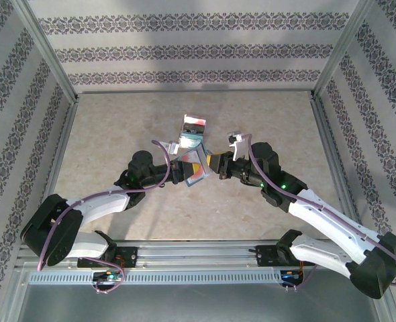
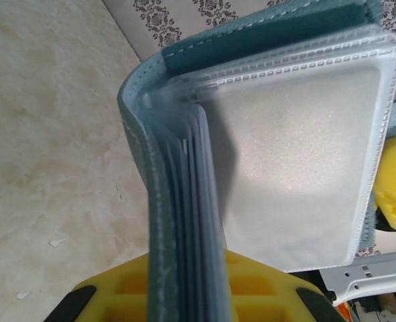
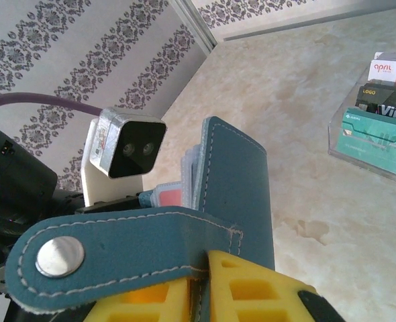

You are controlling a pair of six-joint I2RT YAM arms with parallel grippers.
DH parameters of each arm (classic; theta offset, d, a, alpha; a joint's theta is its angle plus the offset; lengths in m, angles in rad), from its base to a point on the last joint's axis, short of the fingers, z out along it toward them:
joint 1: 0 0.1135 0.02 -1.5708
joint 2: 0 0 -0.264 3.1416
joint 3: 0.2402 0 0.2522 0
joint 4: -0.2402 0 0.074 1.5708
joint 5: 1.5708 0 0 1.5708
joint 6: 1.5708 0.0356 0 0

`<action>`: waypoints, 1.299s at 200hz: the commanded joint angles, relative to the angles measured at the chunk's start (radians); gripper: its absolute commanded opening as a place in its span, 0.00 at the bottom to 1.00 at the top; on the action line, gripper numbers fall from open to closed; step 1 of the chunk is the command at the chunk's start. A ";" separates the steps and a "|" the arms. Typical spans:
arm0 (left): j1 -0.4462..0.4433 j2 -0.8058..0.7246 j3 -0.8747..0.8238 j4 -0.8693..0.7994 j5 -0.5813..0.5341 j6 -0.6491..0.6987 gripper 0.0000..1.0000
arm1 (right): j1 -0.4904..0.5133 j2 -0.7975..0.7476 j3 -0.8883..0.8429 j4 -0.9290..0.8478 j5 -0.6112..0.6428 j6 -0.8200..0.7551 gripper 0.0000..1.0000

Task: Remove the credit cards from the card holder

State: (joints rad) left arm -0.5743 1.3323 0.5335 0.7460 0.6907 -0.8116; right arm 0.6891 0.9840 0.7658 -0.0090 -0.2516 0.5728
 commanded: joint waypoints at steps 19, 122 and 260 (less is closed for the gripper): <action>-0.010 -0.038 -0.003 0.131 0.089 0.016 0.06 | -0.009 -0.006 -0.032 0.020 0.037 -0.040 0.16; -0.011 -0.067 0.012 0.101 0.099 0.035 0.06 | 0.002 -0.042 -0.059 0.004 0.095 -0.086 0.29; -0.011 -0.064 0.007 0.018 0.065 0.037 0.04 | -0.007 -0.083 -0.071 0.014 0.080 -0.049 0.39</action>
State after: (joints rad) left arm -0.5751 1.2911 0.5297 0.7479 0.7547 -0.8009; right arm 0.6907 0.9291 0.7101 -0.0067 -0.1692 0.5011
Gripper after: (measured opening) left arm 0.125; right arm 0.378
